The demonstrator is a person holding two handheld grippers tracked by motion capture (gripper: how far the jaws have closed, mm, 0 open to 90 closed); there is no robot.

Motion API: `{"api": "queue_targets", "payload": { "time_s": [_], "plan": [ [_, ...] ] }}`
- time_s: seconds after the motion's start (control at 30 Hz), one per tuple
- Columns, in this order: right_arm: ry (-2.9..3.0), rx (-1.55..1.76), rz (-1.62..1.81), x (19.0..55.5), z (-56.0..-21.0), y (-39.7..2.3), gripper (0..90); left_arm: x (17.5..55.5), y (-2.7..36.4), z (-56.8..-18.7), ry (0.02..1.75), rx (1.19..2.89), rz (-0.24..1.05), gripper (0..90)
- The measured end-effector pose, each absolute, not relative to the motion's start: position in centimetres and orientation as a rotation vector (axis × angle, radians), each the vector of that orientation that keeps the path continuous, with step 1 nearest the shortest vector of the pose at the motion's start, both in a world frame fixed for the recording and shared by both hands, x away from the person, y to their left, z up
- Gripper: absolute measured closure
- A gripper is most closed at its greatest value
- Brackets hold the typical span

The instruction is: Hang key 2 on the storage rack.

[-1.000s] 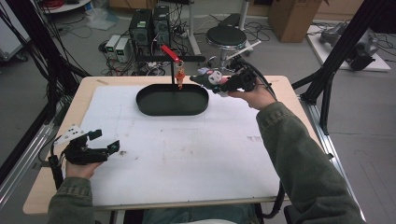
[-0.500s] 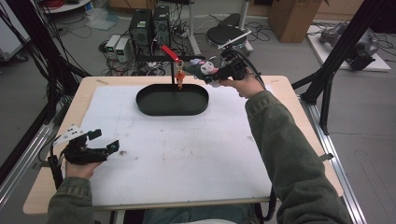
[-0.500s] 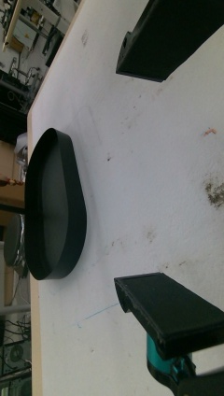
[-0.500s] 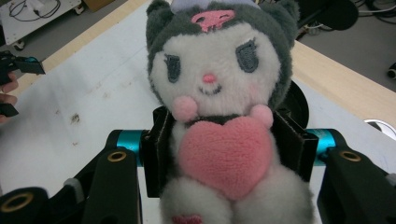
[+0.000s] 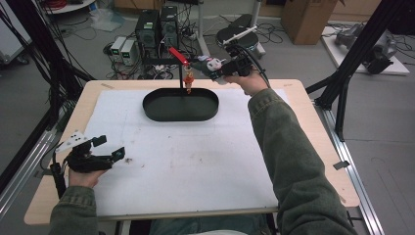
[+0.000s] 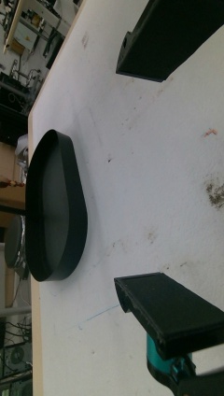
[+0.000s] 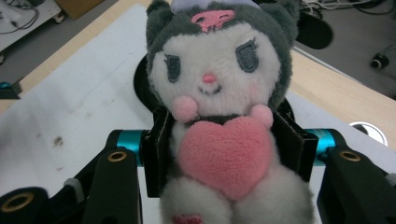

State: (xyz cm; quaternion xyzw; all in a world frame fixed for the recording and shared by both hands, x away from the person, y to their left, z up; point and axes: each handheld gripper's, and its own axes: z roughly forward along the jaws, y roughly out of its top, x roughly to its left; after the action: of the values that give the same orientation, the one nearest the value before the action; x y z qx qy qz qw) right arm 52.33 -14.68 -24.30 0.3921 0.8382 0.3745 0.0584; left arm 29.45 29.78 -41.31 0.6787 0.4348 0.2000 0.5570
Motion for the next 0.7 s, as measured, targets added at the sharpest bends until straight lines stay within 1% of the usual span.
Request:
{"api": "queue_targets", "payload": {
  "time_s": [0.3, 0.7],
  "plan": [
    [2.481, 1.243, 1.135, 53.4, -24.4, -15.3, 46.1, 29.5, 29.8, -41.3, 1.023, 1.606, 0.473, 1.8],
    [2.391, 1.310, 1.168, 54.6, -25.2, -14.5, 45.9, 29.5, 29.9, -41.3, 1.022, 1.603, 0.479, 1.8]
  ]
}}
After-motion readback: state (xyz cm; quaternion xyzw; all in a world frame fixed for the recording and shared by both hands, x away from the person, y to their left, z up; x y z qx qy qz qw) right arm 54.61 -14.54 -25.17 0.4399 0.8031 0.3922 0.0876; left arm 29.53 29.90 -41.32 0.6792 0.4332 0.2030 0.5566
